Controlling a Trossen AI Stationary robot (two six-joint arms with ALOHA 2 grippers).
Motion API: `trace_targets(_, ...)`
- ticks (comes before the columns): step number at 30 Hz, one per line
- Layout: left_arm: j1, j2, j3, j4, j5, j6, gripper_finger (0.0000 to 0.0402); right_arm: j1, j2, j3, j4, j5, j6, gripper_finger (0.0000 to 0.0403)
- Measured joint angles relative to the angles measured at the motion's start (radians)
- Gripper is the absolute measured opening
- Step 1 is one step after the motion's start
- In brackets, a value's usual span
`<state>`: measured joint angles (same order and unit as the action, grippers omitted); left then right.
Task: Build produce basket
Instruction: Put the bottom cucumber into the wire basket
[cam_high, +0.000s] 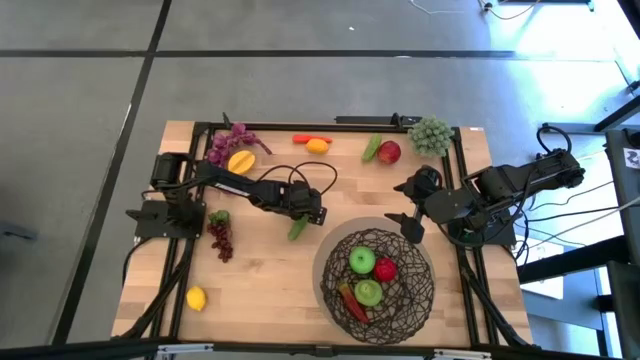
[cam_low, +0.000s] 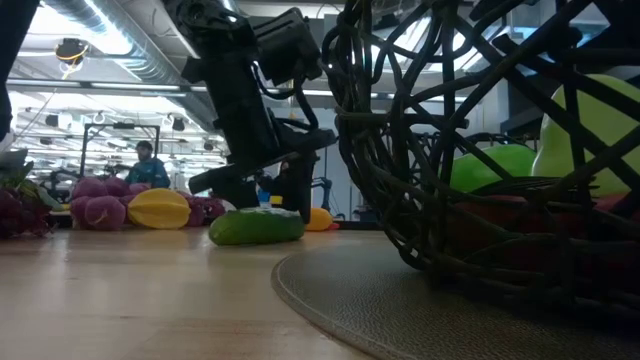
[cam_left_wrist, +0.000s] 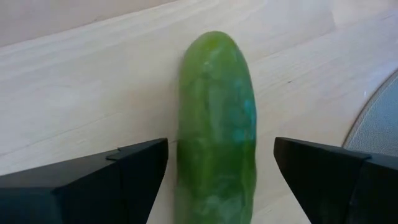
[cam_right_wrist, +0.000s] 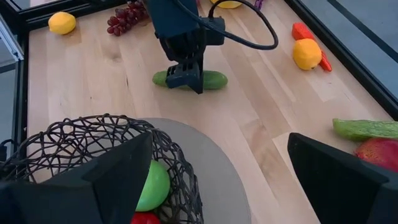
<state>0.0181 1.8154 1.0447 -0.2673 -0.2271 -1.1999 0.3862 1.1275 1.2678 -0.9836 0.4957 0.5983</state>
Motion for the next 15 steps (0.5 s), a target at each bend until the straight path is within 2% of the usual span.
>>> trace_targets(9,-0.026,0.031,0.003,-0.010,-0.017,0.001,0.0270,0.000,0.000,0.000,0.000,-0.001,-0.001,0.0365)
trace_targets(15,-0.026,0.032,0.002,-0.024,-0.015,0.001,0.0213,0.000,0.000,0.000,0.000,-0.001,-0.001,0.0365)
